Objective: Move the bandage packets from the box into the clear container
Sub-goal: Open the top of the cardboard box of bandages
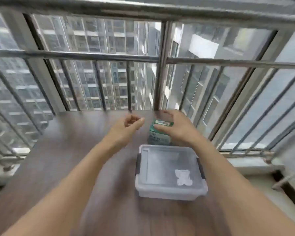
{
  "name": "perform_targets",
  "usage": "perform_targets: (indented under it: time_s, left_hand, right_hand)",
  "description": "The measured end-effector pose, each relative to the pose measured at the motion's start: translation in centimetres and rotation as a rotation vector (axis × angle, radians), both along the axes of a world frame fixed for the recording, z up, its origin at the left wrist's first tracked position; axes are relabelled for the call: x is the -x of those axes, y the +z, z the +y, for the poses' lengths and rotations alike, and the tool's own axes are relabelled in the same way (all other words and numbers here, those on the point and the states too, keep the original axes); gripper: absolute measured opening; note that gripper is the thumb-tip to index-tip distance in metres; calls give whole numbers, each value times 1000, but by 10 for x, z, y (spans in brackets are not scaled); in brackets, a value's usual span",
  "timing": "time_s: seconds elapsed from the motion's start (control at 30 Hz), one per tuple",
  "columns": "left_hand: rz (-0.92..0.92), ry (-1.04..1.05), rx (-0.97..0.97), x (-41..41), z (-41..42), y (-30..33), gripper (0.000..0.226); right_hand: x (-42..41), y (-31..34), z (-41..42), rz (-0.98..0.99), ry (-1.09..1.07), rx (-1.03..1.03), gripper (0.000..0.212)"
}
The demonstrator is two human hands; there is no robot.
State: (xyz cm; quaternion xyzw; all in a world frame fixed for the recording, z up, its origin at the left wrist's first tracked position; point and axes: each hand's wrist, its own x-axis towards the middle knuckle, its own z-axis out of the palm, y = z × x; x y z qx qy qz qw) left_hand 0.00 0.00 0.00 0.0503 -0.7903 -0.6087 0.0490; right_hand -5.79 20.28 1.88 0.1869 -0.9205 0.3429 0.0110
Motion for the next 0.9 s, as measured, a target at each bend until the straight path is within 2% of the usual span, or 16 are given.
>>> perform_targets:
  time_s: [0.07, 0.13, 0.27, 0.33, 0.43, 0.5, 0.6, 0.77, 0.8, 0.9]
  left_hand:
    - [37, -42, 26, -8, 7, -25, 18]
    - [44, -50, -40, -14, 9, -45, 13]
    - [43, 19, -226, -42, -4, -64, 34]
    - [78, 73, -242, -59, -11, -68, 43]
    - [329, 199, 28, -86, -21, -57, 90]
    - [559, 264, 327, -97, -34, -49, 109]
    - [718, 351, 567, -111, -47, -38, 102]
    - [626, 352, 618, -140, -86, -60, 83]
    - [633, 351, 622, -144, -93, -66, 80]
    - [675, 352, 654, -153, -106, -75, 70]
  right_hand:
    - [-2, -13, 1, -110, 6, 30, 75]
    - [0, -15, 3, -174, 43, 38, 78]
    - [-6, -13, -10, -35, 80, -191, 65]
    - [-17, -3, -22, 61, 66, -202, 59]
    - [-47, 15, -52, 224, 22, 23, 62]
    - [-83, 26, -79, 186, 37, 247, 57]
    - [-135, 10, -113, -29, 85, 444, 37]
    - [-158, -34, -132, -277, 91, 622, 24]
    - [-160, -40, -135, -267, 108, 612, 18]
    - [-170, -57, -144, -189, 158, 572, 23]
